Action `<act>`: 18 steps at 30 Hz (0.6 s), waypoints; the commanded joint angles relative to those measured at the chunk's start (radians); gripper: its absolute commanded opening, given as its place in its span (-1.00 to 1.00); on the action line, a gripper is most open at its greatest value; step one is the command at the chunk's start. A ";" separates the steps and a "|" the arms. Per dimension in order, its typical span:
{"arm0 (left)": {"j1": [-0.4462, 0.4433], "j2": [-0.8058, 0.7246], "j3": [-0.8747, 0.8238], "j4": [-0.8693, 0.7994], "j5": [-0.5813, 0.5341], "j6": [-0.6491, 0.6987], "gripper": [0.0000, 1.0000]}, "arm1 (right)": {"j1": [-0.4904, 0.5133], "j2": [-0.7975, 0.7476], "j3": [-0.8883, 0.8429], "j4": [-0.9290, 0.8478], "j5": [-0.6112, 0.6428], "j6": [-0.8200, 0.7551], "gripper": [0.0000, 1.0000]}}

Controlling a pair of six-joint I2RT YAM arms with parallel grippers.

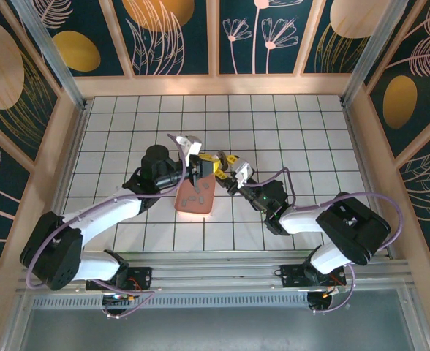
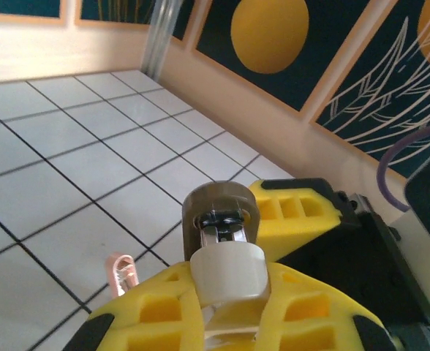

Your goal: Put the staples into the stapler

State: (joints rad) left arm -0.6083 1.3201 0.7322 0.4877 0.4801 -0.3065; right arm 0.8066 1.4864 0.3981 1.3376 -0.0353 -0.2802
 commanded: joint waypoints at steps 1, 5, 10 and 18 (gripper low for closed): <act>0.012 -0.046 0.017 -0.077 -0.115 0.123 -1.00 | 0.005 -0.068 -0.012 -0.024 -0.019 0.054 0.15; 0.010 -0.075 0.027 -0.165 -0.157 0.261 -1.00 | -0.026 -0.155 -0.033 -0.170 -0.098 0.139 0.28; 0.011 -0.082 0.032 -0.273 -0.129 0.472 -1.00 | -0.131 -0.247 0.016 -0.432 -0.286 0.327 0.35; 0.010 -0.114 0.015 -0.405 -0.016 0.802 -1.00 | -0.211 -0.195 0.265 -0.896 -0.510 0.520 0.34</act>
State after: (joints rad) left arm -0.6010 1.2453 0.7345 0.1303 0.4004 0.3206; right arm 0.5976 1.2663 0.5903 0.6415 -0.4175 0.1398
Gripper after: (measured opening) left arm 0.114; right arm 0.672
